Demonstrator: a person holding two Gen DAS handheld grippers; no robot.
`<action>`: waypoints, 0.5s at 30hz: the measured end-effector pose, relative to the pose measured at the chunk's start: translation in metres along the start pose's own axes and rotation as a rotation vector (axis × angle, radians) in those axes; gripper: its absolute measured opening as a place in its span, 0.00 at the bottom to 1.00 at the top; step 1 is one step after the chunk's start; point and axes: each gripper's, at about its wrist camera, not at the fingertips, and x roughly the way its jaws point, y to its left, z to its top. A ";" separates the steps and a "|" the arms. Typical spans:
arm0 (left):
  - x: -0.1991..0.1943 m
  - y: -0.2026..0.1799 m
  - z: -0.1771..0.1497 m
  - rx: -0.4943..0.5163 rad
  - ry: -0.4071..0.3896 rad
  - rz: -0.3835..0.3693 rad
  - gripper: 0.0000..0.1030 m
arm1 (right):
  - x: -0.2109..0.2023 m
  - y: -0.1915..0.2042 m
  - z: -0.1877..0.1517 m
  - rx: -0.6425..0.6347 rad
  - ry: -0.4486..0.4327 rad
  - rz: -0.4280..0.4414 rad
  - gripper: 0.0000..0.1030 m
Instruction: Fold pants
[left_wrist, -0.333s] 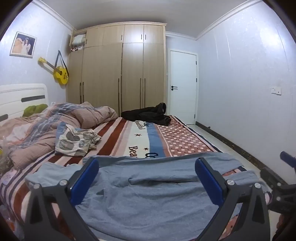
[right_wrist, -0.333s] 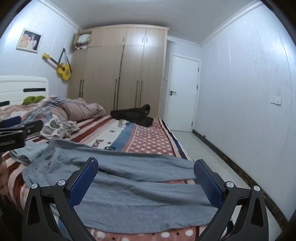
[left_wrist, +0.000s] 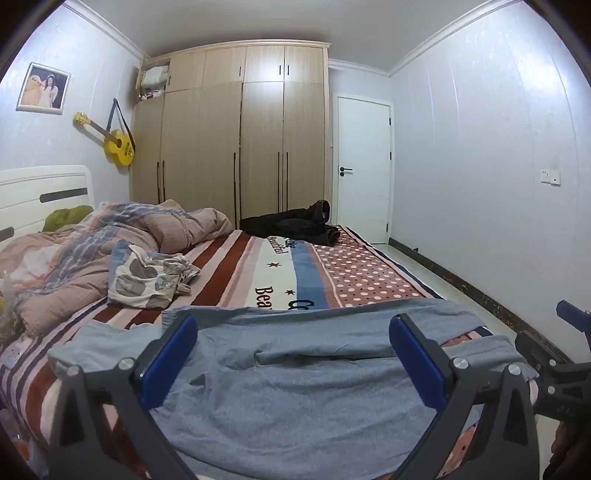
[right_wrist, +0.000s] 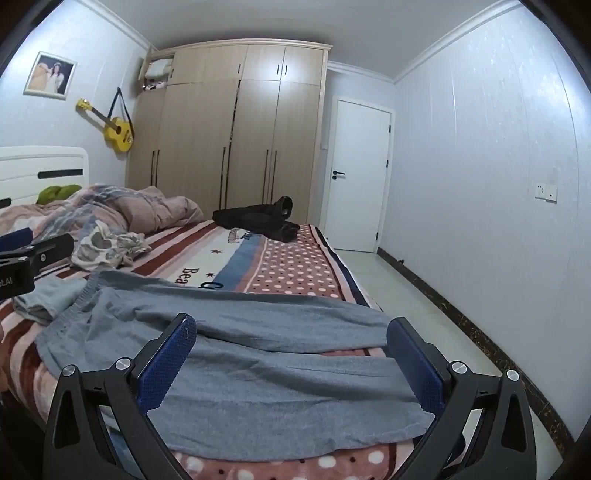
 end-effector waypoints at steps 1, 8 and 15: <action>0.001 -0.001 0.000 -0.001 0.001 0.000 0.99 | 0.036 -0.007 0.010 0.039 0.070 -0.008 1.00; -0.002 0.007 -0.002 -0.004 -0.006 -0.006 0.99 | 0.034 -0.004 0.008 0.041 0.071 -0.016 1.00; -0.005 0.009 -0.003 -0.004 -0.012 -0.015 0.99 | 0.037 -0.006 0.010 0.049 0.071 -0.021 1.00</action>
